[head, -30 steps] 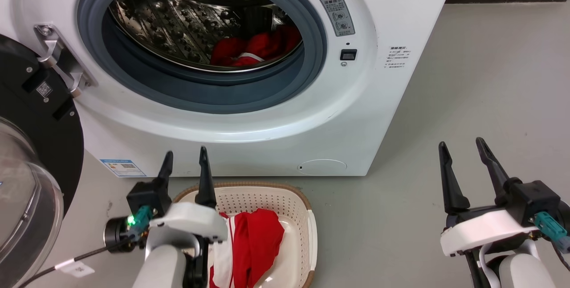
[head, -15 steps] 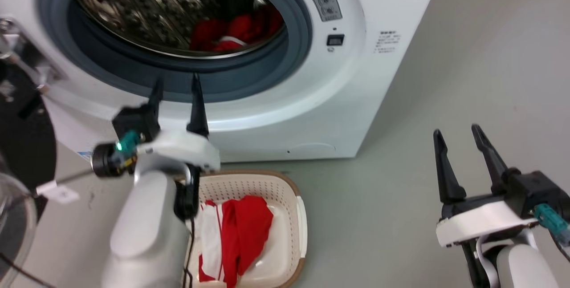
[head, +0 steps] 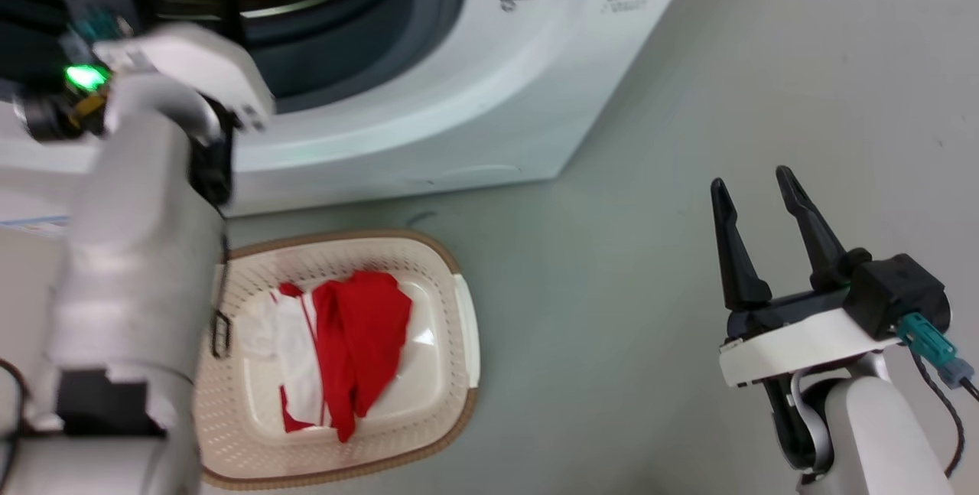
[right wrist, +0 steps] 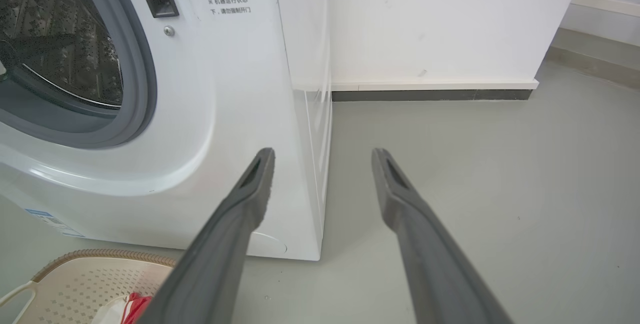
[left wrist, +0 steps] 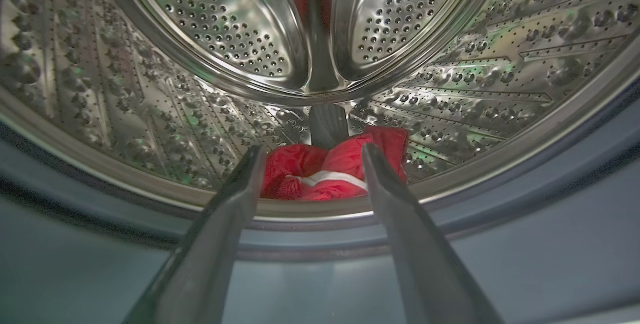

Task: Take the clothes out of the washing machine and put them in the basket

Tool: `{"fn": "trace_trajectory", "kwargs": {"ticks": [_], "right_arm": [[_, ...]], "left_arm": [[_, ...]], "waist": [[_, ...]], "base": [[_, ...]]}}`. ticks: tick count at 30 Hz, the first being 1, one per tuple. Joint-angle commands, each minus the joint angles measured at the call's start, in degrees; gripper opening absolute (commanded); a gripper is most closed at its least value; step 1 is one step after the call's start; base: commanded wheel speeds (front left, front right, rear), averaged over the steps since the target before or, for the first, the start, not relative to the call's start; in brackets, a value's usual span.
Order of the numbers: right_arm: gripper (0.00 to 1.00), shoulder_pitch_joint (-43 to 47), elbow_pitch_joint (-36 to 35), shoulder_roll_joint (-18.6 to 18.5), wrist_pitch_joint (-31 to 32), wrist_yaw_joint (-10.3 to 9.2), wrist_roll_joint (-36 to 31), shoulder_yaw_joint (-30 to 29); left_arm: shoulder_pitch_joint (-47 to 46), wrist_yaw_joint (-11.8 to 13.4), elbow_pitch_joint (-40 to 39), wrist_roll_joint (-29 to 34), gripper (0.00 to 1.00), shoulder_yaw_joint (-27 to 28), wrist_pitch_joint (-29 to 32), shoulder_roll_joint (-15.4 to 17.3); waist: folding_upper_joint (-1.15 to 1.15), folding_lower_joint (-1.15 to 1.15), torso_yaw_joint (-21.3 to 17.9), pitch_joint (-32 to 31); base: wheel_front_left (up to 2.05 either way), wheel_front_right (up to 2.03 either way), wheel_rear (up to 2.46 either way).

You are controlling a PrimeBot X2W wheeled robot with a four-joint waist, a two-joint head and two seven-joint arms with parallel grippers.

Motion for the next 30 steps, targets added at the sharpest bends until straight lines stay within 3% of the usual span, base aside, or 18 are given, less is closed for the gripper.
{"fn": "trace_trajectory", "kwargs": {"ticks": [1, 7, 15, 30], "right_arm": [[1.0, -1.4, 0.51, 0.04, -0.63, -0.04, 0.59, 0.6], [1.0, -3.27, 2.4, 0.04, -1.81, -0.04, 2.35, 2.37], [1.0, -5.86, 4.05, 0.04, -2.54, -0.04, 4.87, 5.43], [1.0, -5.35, 3.95, 0.06, -2.6, -0.04, 8.68, 9.54]], "left_arm": [[-3.08, -0.26, 1.64, 0.6, 1.0, -0.27, 0.99, 1.14], [-13.09, -0.56, 7.37, 1.92, 1.0, -1.88, 7.25, 4.07], [-24.83, -0.88, 13.95, 2.55, 1.0, -3.5, 20.5, 7.66], [-32.91, 1.16, 18.82, 1.59, 1.0, -4.36, 41.45, 10.73]], "waist": [[0.0, -0.01, -3.13, 3.94], [0.0, -0.01, -5.53, 8.38], [0.0, -0.01, -9.19, 14.02], [0.0, -0.01, -13.42, 18.57]], "base": [[0.0, 0.0, 0.0], [0.0, 0.0, 0.0], [0.0, 0.0, 0.0], [0.0, 0.0, 0.0]]}}
